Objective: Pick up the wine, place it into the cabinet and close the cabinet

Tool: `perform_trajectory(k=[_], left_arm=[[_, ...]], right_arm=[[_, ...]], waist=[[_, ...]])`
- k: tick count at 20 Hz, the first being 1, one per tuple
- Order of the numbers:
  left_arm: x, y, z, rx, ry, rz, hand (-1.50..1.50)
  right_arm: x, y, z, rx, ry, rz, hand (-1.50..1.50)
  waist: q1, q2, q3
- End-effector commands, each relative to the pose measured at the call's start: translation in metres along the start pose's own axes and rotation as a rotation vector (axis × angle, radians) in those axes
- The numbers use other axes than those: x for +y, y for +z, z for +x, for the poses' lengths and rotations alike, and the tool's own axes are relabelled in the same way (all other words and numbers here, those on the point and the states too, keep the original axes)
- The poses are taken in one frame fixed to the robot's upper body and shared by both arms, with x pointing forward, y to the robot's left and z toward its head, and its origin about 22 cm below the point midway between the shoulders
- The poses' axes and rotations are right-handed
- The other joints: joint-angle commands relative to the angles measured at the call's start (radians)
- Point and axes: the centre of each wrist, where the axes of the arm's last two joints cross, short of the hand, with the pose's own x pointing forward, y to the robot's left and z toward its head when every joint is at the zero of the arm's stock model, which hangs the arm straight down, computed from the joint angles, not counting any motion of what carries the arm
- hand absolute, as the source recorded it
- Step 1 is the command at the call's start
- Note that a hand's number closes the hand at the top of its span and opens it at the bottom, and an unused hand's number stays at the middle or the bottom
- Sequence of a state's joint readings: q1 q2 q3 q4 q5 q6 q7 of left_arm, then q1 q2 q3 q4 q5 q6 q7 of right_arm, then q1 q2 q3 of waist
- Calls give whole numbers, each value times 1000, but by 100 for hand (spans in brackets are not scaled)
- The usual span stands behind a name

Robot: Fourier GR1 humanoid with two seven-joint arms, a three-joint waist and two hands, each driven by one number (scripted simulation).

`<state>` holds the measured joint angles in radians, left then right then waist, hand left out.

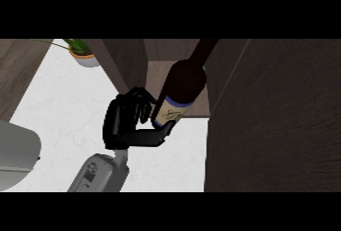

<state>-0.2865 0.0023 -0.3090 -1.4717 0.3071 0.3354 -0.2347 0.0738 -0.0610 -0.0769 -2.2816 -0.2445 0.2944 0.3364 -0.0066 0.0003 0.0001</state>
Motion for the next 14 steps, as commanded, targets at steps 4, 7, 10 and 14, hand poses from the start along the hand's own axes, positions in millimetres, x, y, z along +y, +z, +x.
perform_trajectory(k=[4, 7, 10, 14], left_arm=[[-15, -15, -23, 33, -87, -23, 150], [-28, -25, -31, 48, -93, 6, 150], [-18, -6, -49, 58, -87, 24, 150], [-16, -18, -66, 82, -99, 43, 150]], right_arm=[[8, -12, 11, -3, -5, -4, -150], [0, -10, -12, 2, 13, -4, -150], [1, -4, -3, 5, 6, 10, -150], [1, 3, 8, -14, 8, 4, -150]], waist=[[1, 0, 0], [-2, 1, 0], [-1, 0, 0], [-6, 1, 0]])
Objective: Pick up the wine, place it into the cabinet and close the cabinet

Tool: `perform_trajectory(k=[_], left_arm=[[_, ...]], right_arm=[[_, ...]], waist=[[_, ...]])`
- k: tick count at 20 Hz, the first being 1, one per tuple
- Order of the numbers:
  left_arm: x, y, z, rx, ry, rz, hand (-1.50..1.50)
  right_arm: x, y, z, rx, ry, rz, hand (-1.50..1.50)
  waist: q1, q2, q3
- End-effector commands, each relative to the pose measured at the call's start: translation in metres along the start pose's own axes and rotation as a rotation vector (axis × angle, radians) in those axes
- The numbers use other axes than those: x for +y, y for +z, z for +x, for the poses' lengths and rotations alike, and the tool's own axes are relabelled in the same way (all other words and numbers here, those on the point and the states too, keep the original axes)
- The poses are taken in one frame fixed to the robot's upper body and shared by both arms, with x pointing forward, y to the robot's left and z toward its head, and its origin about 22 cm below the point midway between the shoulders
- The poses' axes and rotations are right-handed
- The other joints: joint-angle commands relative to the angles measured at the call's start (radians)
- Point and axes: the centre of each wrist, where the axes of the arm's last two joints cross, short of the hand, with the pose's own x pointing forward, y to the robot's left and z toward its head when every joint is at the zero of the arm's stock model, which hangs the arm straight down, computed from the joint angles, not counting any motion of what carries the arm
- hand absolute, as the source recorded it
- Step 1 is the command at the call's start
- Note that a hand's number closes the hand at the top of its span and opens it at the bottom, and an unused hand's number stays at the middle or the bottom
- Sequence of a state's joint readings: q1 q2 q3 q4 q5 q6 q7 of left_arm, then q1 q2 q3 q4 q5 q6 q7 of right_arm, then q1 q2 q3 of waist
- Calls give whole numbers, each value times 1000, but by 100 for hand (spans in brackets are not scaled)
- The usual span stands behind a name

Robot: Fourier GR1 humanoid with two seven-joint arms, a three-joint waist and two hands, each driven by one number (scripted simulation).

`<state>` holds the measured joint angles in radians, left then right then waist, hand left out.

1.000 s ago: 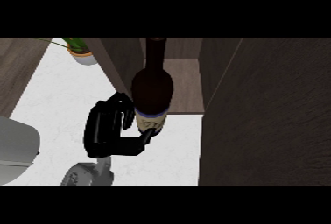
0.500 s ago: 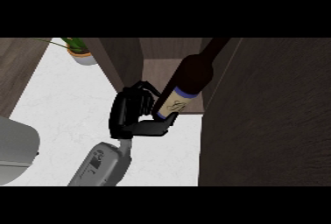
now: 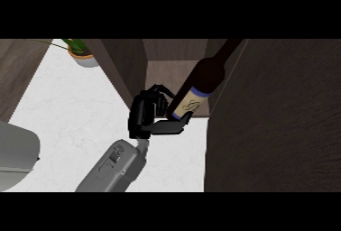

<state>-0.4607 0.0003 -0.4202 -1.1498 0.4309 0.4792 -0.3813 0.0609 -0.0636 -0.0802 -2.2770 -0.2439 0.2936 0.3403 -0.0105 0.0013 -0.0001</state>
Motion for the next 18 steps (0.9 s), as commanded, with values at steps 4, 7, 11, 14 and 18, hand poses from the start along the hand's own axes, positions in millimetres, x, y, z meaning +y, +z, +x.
perform_trajectory(k=[4, 7, 11, 14, 18], left_arm=[[13, 9, -35, 29, -32, 39, 150], [5, 3, -29, 58, -20, 50, 150], [12, 5, -43, 63, -5, 71, 150], [13, -18, -40, 53, 41, 82, 150], [22, 8, -52, 87, 123, 91, 150]], right_arm=[[10, 10, -1, 4, 22, -1, -150], [9, 8, -2, -8, 1, 3, -150], [5, -1, 11, -5, -11, -8, -150], [-13, 8, -10, 7, -20, 5, -150], [-4, 15, 7, 8, -8, -9, -150]], waist=[[-1, 0, 0], [1, -1, 0], [0, 0, 0], [-7, 2, 0], [-1, -1, 0]])
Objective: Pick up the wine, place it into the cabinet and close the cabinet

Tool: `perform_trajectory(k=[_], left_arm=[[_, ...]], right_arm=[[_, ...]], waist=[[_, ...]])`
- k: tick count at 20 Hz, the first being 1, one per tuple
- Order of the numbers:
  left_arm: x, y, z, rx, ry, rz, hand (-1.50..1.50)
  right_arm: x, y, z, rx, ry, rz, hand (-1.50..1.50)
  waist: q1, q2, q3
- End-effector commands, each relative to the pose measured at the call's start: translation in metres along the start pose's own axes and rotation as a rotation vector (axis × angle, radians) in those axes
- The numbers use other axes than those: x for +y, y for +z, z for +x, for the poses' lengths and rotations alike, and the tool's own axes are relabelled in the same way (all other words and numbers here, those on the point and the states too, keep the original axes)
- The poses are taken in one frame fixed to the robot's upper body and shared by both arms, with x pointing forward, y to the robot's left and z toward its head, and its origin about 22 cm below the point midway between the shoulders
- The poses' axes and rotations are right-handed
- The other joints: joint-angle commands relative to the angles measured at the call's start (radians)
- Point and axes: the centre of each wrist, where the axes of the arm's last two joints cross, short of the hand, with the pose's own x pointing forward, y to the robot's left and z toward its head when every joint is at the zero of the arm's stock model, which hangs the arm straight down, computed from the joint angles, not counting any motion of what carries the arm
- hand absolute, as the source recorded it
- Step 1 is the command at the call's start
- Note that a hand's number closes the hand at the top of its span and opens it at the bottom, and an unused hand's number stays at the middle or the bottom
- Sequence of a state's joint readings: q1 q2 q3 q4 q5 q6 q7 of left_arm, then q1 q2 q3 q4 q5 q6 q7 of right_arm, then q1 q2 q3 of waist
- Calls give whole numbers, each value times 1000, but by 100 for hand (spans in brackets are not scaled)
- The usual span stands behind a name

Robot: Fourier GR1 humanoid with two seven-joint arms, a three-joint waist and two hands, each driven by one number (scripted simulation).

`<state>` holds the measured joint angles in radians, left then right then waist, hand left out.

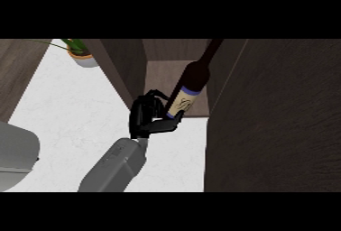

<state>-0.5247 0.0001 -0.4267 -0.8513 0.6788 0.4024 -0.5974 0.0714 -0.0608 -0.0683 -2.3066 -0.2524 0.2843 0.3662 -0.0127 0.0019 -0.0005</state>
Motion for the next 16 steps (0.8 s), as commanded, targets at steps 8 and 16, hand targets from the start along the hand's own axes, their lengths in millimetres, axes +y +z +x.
perform_trajectory(k=[8, 16], left_arm=[[8, -28, -14, -3, 39, -8, 150], [-13, -47, 2, 20, 73, 13, 150]], right_arm=[[-9, -3, -6, 1, -5, 13, -150], [-15, -3, -12, 2, -20, 8, -150]], waist=[[-11, 3, 0], [-23, 5, 0]])
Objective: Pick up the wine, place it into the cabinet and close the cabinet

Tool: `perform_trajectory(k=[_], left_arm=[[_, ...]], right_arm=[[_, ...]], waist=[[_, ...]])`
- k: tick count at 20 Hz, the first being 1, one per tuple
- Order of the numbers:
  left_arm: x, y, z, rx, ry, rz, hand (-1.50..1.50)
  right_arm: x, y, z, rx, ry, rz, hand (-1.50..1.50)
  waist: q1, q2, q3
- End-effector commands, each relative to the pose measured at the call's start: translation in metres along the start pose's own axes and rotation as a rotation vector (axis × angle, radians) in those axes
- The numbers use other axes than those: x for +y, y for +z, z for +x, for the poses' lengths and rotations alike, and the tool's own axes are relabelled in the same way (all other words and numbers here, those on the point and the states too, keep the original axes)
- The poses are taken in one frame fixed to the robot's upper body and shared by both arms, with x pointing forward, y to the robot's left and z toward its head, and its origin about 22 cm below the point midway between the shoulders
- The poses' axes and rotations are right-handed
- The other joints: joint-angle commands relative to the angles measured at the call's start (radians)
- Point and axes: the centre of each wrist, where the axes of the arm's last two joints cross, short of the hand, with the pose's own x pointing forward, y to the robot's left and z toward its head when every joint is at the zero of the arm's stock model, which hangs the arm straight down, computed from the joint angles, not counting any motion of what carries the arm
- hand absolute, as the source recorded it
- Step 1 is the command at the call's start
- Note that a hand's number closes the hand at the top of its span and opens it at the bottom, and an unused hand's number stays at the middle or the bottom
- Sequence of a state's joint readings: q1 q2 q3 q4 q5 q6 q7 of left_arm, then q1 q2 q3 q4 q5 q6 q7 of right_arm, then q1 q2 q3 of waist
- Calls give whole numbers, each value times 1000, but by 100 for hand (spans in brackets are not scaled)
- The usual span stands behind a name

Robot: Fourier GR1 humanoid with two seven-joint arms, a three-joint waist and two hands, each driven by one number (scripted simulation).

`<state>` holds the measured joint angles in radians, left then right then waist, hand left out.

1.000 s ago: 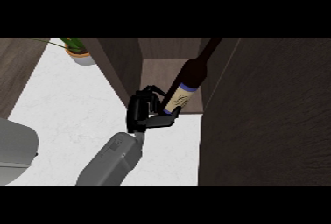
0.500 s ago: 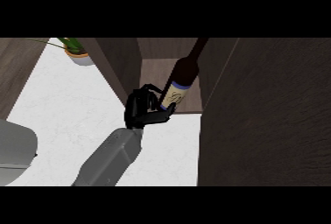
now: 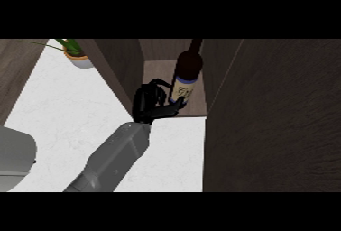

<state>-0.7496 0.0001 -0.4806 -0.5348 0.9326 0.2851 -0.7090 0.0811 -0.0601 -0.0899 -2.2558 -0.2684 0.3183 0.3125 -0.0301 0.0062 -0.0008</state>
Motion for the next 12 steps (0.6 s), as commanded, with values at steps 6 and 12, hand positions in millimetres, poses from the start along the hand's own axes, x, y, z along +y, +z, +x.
perform_trajectory(k=[6, 12], left_arm=[[-18, -38, 27, -3, 45, -8, 150], [-15, -46, 29, 4, -16, 47, 150]], right_arm=[[0, -5, -28, 19, -14, -4, -150], [-11, -9, 0, -5, 13, 14, -150]], waist=[[3, 1, 1], [-18, 5, 0]])
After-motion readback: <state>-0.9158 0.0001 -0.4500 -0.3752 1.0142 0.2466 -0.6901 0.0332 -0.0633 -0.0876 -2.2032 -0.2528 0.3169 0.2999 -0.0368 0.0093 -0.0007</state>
